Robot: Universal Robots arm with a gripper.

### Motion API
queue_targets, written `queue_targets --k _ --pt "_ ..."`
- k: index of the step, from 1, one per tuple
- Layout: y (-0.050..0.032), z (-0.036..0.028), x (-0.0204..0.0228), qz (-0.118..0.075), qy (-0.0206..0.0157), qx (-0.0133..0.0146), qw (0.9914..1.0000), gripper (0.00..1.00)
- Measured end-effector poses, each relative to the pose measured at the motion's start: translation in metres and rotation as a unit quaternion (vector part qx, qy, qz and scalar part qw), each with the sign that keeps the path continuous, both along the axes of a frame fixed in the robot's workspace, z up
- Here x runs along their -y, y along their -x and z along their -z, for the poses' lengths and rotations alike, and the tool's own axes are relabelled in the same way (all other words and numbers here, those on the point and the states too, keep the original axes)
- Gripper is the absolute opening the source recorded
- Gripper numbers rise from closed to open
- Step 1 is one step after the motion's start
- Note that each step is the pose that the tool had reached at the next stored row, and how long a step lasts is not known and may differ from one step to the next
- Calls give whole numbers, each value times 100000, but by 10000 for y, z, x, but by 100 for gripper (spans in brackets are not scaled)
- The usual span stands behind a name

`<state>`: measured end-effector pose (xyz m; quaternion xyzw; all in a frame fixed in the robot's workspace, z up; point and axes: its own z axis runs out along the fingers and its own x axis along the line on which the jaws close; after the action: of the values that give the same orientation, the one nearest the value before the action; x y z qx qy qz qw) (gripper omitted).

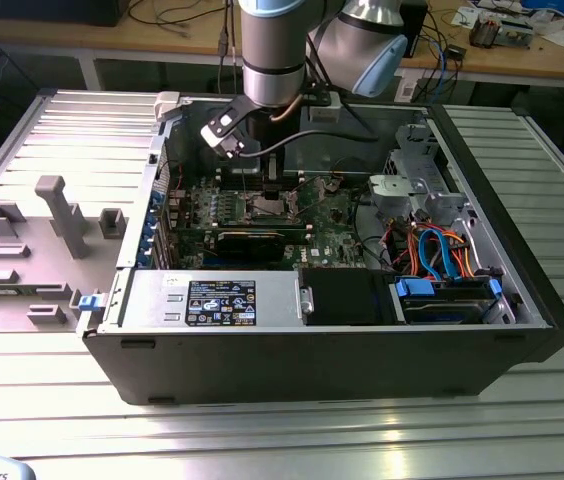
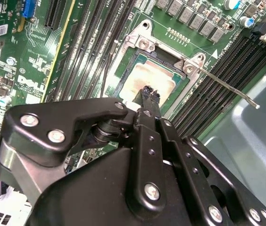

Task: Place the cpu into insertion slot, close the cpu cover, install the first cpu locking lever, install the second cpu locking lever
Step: 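Close the cpu cover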

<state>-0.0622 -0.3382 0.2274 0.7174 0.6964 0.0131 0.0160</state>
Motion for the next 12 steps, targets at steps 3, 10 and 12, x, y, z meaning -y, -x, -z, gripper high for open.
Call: queue_targets --k 3,10,12 --pt "0 -3 0 3 132 4 100000 11" --pt "0 -25 -3 5 1064 2 99994 11" --pt "0 -45 -2 4 1250 4 99992 11"
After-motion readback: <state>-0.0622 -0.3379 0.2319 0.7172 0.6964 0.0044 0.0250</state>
